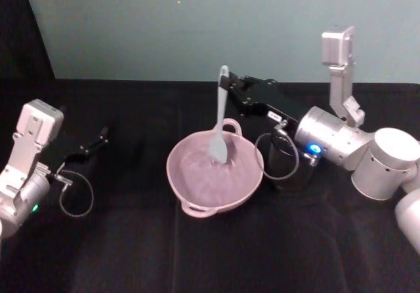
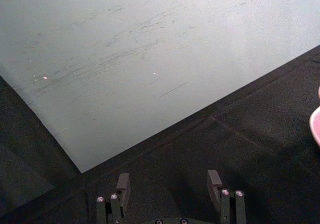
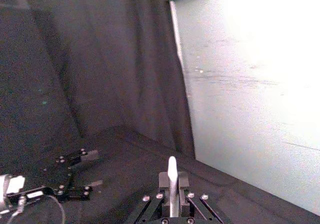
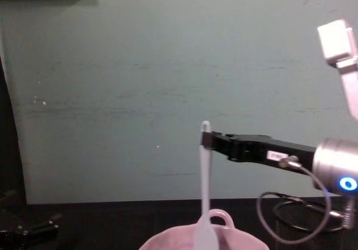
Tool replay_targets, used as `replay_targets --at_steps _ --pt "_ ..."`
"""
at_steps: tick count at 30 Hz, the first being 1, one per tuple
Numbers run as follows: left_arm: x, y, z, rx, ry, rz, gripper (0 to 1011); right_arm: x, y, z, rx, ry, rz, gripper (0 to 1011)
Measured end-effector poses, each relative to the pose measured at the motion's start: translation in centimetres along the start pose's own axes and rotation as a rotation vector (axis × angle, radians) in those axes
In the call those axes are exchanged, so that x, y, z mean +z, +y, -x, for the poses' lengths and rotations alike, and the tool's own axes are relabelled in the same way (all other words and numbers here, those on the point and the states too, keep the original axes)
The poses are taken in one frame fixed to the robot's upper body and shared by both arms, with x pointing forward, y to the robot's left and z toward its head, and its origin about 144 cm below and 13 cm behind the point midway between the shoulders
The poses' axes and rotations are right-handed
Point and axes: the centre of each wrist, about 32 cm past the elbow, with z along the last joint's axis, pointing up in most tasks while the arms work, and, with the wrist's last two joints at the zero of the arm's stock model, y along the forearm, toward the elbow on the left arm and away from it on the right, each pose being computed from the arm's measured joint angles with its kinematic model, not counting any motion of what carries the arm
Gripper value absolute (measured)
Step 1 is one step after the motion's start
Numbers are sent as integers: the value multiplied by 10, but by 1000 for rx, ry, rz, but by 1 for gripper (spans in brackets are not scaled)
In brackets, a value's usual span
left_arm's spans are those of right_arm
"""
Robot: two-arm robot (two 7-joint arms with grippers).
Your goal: Use the one hand to pick up the spoon and stir the clear water in the bowl.
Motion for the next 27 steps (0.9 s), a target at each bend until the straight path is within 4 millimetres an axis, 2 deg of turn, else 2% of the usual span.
replay_targets --at_steps 8,15,27 --pt "0 0 0 0 0 0 1011 3 -21 -4 -36 -14 -6 109" --pt "0 0 0 0 0 0 1011 6 -31 8 -16 -32 14 109" --pt "0 0 0 0 0 0 1011 8 -25 37 80 -45 35 109"
